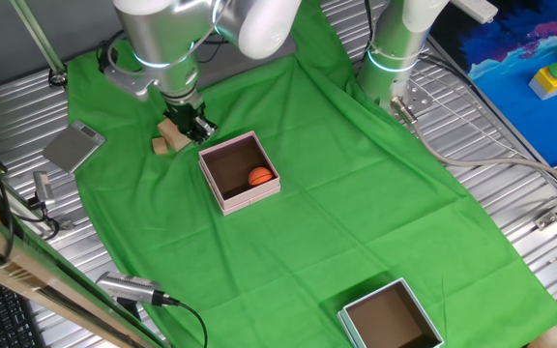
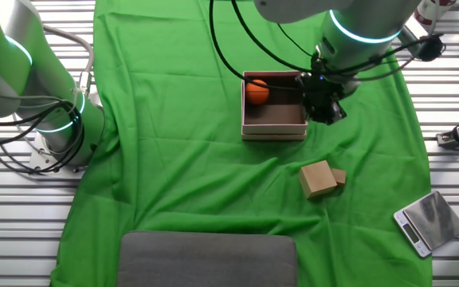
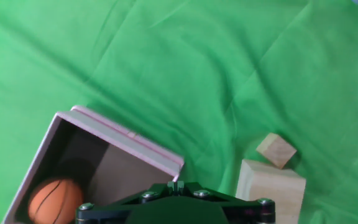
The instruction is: Take everything out of the gift box
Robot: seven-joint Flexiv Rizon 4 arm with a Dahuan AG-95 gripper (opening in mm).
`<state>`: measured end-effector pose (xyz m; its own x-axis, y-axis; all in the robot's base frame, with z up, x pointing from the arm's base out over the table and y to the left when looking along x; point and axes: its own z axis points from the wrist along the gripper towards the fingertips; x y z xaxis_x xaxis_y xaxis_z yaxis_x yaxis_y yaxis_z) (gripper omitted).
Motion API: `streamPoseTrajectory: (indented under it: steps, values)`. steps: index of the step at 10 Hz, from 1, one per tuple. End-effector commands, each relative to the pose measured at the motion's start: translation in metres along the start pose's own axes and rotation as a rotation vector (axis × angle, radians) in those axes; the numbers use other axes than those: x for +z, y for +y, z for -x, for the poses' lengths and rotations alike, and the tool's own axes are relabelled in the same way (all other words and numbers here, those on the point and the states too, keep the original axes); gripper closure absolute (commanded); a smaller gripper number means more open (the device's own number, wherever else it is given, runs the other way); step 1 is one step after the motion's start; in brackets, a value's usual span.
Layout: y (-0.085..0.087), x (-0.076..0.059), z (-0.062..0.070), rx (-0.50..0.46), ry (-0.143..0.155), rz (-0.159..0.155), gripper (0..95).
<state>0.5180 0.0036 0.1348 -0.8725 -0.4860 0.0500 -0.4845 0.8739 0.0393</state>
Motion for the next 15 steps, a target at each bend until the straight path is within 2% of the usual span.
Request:
streamPoseTrajectory:
  steps: [1, 4, 8, 9, 10, 12, 15]
  values:
    - [0.019, 0.001, 0.001, 0.053, 0.012, 0.002, 95.0]
    - [0.045, 0.007, -0.005, 0.100, 0.002, 0.009, 95.0]
    - [0.071, 0.026, -0.023, 0.123, -0.024, 0.022, 95.0]
    - [0.083, 0.035, -0.027, 0.128, -0.034, 0.021, 76.0]
    - [0.089, 0.040, -0.027, 0.132, -0.043, 0.020, 57.0]
    - [0.096, 0.045, -0.025, 0.134, -0.060, 0.029, 57.0]
    - [0.101, 0.048, -0.021, 0.135, -0.067, 0.032, 57.0]
